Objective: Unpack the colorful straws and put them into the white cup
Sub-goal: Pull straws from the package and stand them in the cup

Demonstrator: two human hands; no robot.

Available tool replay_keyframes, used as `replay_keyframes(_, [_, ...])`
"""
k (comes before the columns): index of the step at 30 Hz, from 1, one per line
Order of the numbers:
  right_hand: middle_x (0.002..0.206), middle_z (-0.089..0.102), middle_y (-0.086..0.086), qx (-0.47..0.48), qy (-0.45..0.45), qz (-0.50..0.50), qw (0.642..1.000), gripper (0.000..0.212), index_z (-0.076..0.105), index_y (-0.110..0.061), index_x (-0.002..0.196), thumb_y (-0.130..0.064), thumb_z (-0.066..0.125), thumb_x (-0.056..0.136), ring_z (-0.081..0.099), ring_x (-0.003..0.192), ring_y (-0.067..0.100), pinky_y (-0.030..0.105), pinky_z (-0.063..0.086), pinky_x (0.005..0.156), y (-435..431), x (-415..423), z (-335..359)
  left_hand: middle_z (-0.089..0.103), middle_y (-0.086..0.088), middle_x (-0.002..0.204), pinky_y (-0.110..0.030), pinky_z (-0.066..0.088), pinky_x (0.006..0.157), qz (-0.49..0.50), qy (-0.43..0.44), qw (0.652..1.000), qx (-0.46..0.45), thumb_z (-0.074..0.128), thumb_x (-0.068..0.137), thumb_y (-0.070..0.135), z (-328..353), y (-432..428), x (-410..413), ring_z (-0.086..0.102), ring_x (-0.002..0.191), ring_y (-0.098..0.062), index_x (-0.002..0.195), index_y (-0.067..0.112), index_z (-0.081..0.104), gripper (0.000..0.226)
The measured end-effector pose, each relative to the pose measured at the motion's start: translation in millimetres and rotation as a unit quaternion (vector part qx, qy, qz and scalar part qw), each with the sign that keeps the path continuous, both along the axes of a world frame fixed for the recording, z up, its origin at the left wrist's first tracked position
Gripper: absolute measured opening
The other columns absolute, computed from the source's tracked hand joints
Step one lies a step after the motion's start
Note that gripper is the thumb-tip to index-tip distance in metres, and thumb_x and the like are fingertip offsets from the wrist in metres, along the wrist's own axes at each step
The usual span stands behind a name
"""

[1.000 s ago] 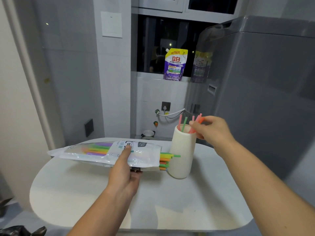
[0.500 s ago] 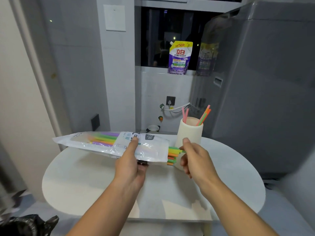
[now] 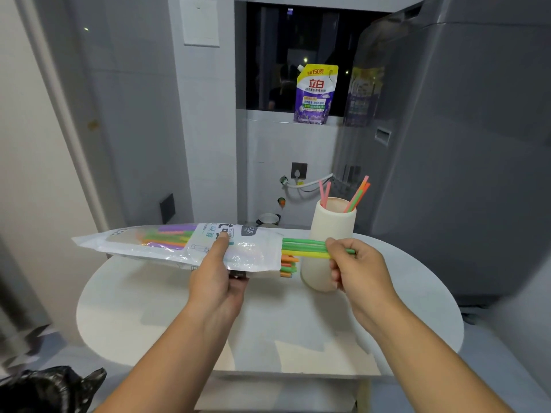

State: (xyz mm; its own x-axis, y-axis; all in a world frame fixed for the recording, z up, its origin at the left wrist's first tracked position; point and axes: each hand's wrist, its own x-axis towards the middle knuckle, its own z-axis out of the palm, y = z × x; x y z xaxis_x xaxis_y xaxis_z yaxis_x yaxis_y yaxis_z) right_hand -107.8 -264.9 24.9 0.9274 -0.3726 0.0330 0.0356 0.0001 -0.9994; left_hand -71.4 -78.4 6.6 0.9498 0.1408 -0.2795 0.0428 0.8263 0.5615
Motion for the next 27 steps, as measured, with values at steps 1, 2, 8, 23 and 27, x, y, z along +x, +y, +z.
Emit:
replay_keyframes(1, [0.057, 0.049, 0.0, 0.032, 0.003, 0.002, 0.999, 0.02, 0.064, -0.008, 0.083, -0.023, 0.065, 0.095, 0.041, 0.045, 0.012, 0.026, 0.038, 0.047, -2, -1, 0, 0.079, -0.002, 0.115, -0.033, 0.064, 0.067, -0.001, 0.001, 1.0, 0.0, 0.07, 0.095, 0.013, 0, 1, 0, 0.078, 0.091, -0.016, 0.128, 0.02, 0.065, 0.035])
replay_keyframes(2, [0.058, 0.048, 0.002, 0.065, 0.007, 0.005, 0.998, 0.022, 0.062, -0.009, 0.081, -0.025, 0.066, 0.095, 0.04, 0.045, 0.013, 0.025, 0.036, 0.045, -2, -1, 1, 0.079, -0.002, 0.115, -0.033, 0.064, 0.067, -0.001, 0.002, 1.0, 0.0, 0.07, 0.095, 0.013, 0, 1, 0, 0.078, 0.092, -0.016, 0.129, 0.02, 0.065, 0.035])
replay_keyframes(8, [0.055, 0.045, 0.002, 0.142, 0.033, 0.051, 0.988, 0.03, 0.06, -0.014, 0.083, -0.04, 0.075, 0.084, 0.038, 0.044, 0.013, 0.025, 0.031, 0.044, 10, -5, 1, 0.078, -0.003, 0.117, -0.034, 0.065, 0.067, 0.002, 0.006, 1.0, -0.004, 0.07, 0.095, 0.012, -1, -4, 0, 0.077, 0.096, -0.018, 0.132, 0.019, 0.063, 0.038])
replay_keyframes(23, [0.057, 0.045, -0.002, 0.315, 0.035, 0.051, 0.947, 0.025, 0.063, -0.018, 0.087, -0.034, 0.079, 0.078, 0.039, 0.04, 0.008, 0.02, 0.032, 0.038, 24, -3, -6, 0.078, -0.004, 0.117, -0.037, 0.065, 0.071, -0.003, -0.012, 1.0, -0.013, 0.071, 0.094, 0.012, -3, -5, 0, 0.078, 0.098, -0.02, 0.134, 0.019, 0.062, 0.041])
replay_keyframes(27, [0.056, 0.044, -0.003, 0.257, 0.025, 0.046, 0.965, 0.021, 0.062, -0.015, 0.089, -0.028, 0.077, 0.084, 0.038, 0.042, 0.007, 0.019, 0.034, 0.039, 29, -3, -6, 0.079, -0.004, 0.116, -0.034, 0.064, 0.069, -0.025, -0.022, 0.999, 0.012, 0.072, 0.093, 0.016, -6, -9, -4, 0.078, 0.096, -0.02, 0.131, 0.018, 0.064, 0.038])
